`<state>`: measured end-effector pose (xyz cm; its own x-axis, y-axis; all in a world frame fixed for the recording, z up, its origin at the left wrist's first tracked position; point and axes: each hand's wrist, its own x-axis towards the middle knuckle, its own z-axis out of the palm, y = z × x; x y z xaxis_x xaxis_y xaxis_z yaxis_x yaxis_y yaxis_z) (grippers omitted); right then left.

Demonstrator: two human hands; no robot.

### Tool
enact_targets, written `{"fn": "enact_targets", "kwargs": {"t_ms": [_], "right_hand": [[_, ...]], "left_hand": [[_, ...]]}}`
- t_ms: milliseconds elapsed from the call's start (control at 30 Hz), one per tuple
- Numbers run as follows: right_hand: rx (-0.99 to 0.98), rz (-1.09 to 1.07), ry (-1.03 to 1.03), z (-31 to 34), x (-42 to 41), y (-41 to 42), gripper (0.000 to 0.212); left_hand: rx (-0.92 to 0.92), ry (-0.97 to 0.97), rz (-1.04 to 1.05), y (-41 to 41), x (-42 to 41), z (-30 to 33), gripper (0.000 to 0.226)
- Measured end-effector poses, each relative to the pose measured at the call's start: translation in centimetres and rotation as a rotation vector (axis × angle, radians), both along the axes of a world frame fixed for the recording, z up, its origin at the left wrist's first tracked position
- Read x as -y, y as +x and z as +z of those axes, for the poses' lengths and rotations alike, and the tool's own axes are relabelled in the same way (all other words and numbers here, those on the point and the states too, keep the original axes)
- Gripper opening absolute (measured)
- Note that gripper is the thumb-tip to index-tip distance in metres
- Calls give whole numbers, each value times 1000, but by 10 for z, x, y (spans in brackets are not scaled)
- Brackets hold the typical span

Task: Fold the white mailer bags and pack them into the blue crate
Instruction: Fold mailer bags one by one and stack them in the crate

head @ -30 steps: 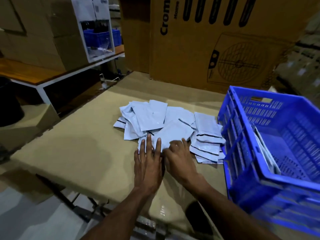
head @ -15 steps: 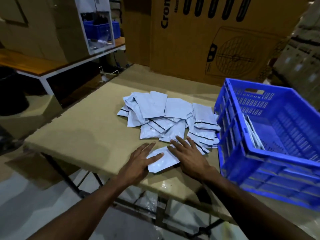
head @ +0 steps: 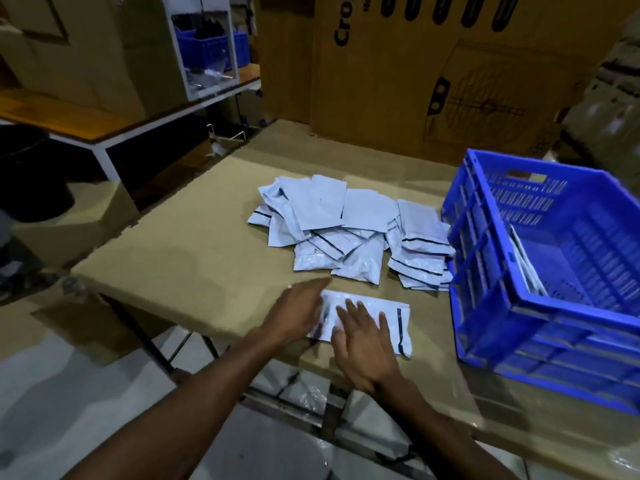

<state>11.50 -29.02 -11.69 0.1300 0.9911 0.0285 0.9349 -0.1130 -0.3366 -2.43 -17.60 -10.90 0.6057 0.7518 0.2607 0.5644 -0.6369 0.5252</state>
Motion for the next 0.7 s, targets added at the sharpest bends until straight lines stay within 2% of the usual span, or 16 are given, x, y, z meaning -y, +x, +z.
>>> {"fn": "enact_targets", "kwargs": {"t_ms": [67, 167, 300, 500, 700], "right_hand": [[-41, -42, 86, 5, -13, 4, 85], [7, 9, 16, -6, -21, 12, 76], [116, 35, -10, -33, -12, 21, 56], [196, -29, -13, -33, -10, 26, 57], [199, -72, -46, -34, -6, 37, 67]], "left_hand": [[-31, 19, -115, 18, 14, -9, 50], [-58, 69, -89, 25, 19, -37, 50], [-299, 201, -54, 22, 20, -49, 57], [-440, 248, 11, 21, 25, -45, 57], [-485, 173, 8, 19, 25, -46, 67]]}}
